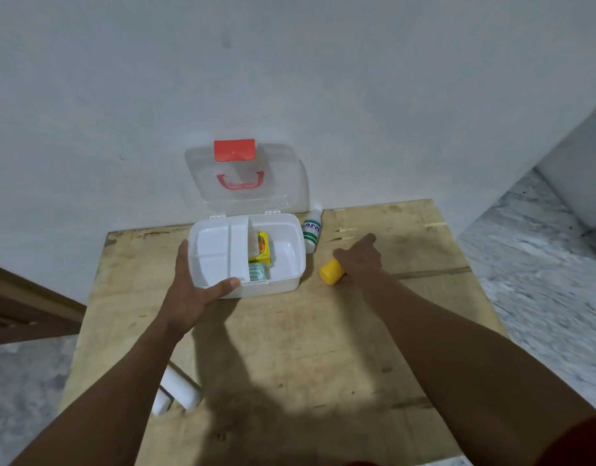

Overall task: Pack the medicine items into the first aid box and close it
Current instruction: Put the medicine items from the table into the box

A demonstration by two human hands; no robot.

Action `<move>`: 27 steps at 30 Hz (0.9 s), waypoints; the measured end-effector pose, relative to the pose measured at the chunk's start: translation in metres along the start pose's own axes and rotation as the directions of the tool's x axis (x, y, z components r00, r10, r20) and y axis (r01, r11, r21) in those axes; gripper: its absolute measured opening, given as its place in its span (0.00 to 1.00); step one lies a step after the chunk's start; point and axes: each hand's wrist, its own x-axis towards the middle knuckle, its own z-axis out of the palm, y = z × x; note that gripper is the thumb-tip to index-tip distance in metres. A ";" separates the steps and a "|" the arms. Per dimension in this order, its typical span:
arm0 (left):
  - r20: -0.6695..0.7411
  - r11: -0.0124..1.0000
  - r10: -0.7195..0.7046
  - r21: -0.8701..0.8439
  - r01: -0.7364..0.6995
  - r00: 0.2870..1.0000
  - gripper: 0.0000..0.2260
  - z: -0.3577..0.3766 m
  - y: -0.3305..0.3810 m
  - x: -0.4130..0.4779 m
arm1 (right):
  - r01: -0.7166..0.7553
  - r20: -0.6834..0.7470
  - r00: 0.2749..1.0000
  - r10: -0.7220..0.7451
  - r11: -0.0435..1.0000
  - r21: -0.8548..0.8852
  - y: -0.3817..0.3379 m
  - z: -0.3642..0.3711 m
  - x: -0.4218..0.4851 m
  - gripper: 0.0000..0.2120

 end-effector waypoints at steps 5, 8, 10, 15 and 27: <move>-0.008 1.000 -0.014 -0.003 0.014 1.000 0.45 -0.003 -0.002 -0.002 | 0.102 -0.014 0.995 -0.101 0.987 0.122 0.008 0.002 -0.019 0.28; -0.014 1.000 -0.020 -0.008 0.020 1.000 0.47 -0.002 0.000 -0.004 | 0.191 -0.068 0.981 -0.182 0.964 0.184 0.003 -0.003 -0.035 0.27; -0.016 0.999 -0.031 -0.014 0.031 0.999 0.49 -0.002 -0.002 -0.003 | 0.272 -0.115 0.960 -0.254 0.943 0.192 -0.004 -0.011 -0.047 0.26; -0.013 0.999 -0.010 -0.034 0.010 1.000 0.47 -0.003 -0.004 -0.002 | 0.499 -0.257 0.854 -0.452 0.851 0.162 -0.028 -0.033 -0.087 0.28; -0.029 0.999 0.006 -0.047 -0.008 1.000 0.46 -0.002 -0.001 -0.005 | 0.696 -0.175 0.718 -0.674 0.704 0.142 -0.057 -0.005 -0.107 0.29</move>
